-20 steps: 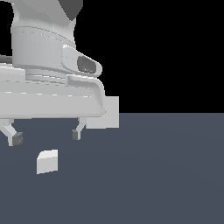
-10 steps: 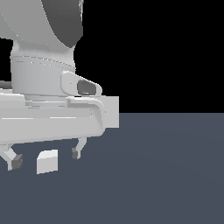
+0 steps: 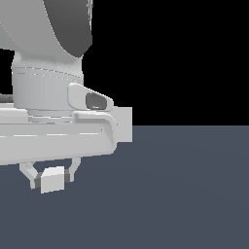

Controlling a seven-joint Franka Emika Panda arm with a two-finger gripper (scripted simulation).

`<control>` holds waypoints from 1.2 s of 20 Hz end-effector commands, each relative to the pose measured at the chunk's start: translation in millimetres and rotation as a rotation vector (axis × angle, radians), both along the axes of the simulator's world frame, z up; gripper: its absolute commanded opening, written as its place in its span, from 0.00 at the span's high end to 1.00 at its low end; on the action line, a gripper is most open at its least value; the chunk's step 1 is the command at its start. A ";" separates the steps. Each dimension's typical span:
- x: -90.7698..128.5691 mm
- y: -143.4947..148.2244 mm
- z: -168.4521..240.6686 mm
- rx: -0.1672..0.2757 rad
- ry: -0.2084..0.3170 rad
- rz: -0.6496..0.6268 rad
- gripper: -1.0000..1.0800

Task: Plug the charger into the wall socket.

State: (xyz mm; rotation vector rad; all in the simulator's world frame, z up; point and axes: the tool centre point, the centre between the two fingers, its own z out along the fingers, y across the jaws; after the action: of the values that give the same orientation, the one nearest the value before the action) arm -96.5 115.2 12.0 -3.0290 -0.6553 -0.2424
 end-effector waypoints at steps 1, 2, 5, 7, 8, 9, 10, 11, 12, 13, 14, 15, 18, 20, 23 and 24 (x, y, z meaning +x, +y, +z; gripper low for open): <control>0.1 -0.1 -0.2 0.000 0.000 0.000 1.00; 0.1 -0.1 -0.2 0.000 0.000 0.000 1.00; 0.3 -0.5 0.2 0.000 0.000 -0.001 1.00; 1.7 -2.5 1.8 0.000 0.000 -0.003 1.00; 3.0 -4.3 3.3 0.000 0.000 -0.006 1.00; 4.6 -6.5 5.2 0.000 0.000 -0.008 1.00; 6.6 -9.3 7.6 0.000 0.000 -0.012 1.00; 8.9 -12.6 10.4 0.000 0.000 -0.016 1.00; 11.7 -16.5 13.6 0.000 0.000 -0.021 1.00; 14.8 -20.8 17.3 0.000 0.000 -0.027 1.00; 18.2 -25.7 21.5 0.000 0.000 -0.033 1.00; 21.9 -31.2 26.0 0.000 0.000 -0.040 1.00; 35.1 -50.6 42.3 0.001 0.000 -0.064 1.00; 44.1 -64.4 53.6 0.001 0.000 -0.081 1.00; 55.8 -82.3 68.1 0.002 0.000 -0.104 1.00; 59.0 -87.3 72.2 0.002 0.000 -0.110 1.00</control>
State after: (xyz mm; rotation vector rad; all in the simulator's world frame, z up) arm -42.6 35.9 77.3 -3.0645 -0.5033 -0.2469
